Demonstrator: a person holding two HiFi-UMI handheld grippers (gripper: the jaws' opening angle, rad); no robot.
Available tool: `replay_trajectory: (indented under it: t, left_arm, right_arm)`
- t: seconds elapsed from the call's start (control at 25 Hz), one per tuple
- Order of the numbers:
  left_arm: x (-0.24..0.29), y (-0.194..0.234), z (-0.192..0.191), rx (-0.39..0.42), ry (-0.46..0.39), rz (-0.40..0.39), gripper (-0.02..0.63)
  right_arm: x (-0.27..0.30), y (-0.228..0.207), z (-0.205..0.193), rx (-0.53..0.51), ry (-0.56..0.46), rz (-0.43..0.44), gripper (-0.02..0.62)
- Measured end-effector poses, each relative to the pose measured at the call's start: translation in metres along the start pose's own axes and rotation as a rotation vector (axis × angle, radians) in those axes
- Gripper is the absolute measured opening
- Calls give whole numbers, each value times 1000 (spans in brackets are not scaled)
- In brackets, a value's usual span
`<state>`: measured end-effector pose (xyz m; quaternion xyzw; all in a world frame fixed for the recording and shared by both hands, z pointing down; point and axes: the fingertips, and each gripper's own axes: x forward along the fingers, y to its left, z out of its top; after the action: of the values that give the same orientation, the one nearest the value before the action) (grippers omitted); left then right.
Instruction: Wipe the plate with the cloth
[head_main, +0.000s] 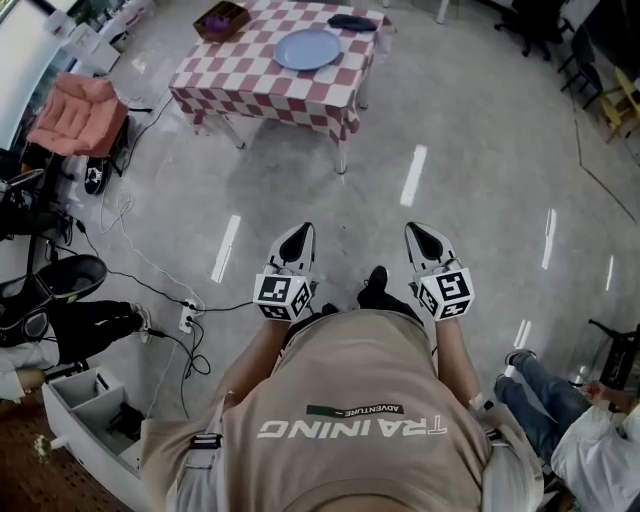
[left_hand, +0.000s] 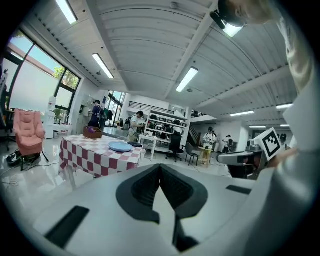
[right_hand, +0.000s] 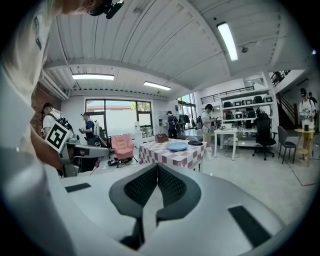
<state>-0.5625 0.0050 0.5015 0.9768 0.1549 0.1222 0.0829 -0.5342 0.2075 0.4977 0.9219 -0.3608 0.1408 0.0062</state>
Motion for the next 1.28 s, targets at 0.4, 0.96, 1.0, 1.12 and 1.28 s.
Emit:
replay_trajectory:
  t: [0.4,0.96,1.0,1.12,1.28]
  left_arm:
    - [88,-14,24,-45,-39,93,12]
    - [179,23,35,-43,-10,133,12]
    - [188,28,37,-48,-9,129,12]
    - [213,42,47,-51,2,104,12]
    - [244,62,65,-37,2,68,12]
  right_arm:
    - [39,-87,23,-43,9,93,17]
    - [122,-148,24,-3,49,158,17]
    - [131,-151,27,-7,48,156,17]
    - [154,-158,44,-7,41,136,17]
    - [190,-168,68,-6,10,107,17]
